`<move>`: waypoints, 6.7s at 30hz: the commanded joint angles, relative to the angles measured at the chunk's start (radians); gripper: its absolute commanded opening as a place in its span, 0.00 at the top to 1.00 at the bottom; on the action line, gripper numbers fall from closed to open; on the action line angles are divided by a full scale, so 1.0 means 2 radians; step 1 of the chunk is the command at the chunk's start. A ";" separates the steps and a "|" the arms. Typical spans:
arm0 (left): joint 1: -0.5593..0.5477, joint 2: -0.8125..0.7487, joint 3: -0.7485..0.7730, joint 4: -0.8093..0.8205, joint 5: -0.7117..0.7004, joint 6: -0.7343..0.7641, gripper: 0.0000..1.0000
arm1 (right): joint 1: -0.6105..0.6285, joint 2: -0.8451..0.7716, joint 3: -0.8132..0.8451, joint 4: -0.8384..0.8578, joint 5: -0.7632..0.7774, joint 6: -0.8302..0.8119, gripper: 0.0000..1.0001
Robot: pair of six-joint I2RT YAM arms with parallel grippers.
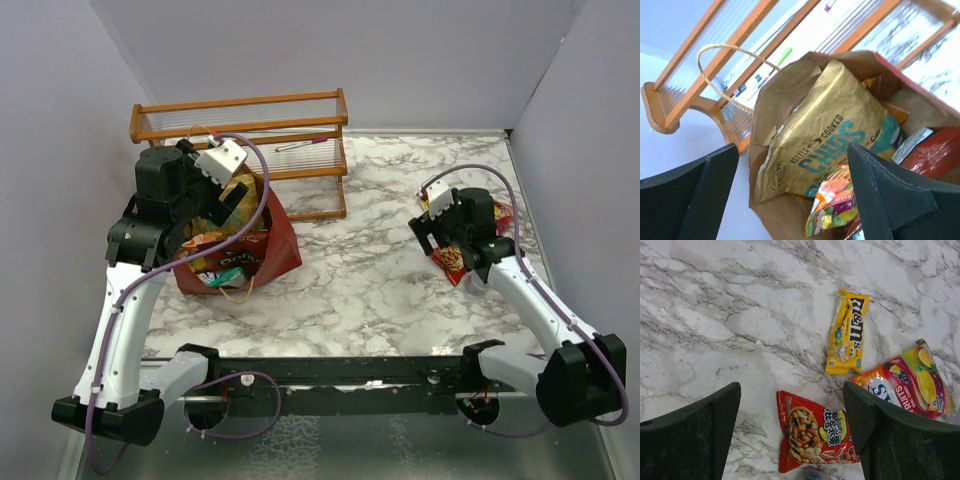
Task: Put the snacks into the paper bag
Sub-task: Pick up the snack from the center of the board, then place the snack in the paper bag.
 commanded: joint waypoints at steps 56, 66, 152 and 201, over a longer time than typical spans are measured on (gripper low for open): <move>0.002 -0.025 -0.030 0.056 0.149 -0.036 0.02 | -0.360 0.434 0.261 -0.082 -0.185 -0.053 0.54; 0.002 -0.023 -0.020 0.063 0.146 -0.042 0.02 | -0.360 0.397 0.277 -0.120 -0.216 -0.073 0.89; -0.183 0.242 -0.012 0.376 0.516 -0.465 0.41 | -0.002 -0.062 0.153 -0.060 -0.472 -0.030 0.99; -0.079 0.071 0.074 0.134 0.392 -0.176 1.00 | -0.029 -0.113 0.079 -0.043 -0.367 -0.006 0.11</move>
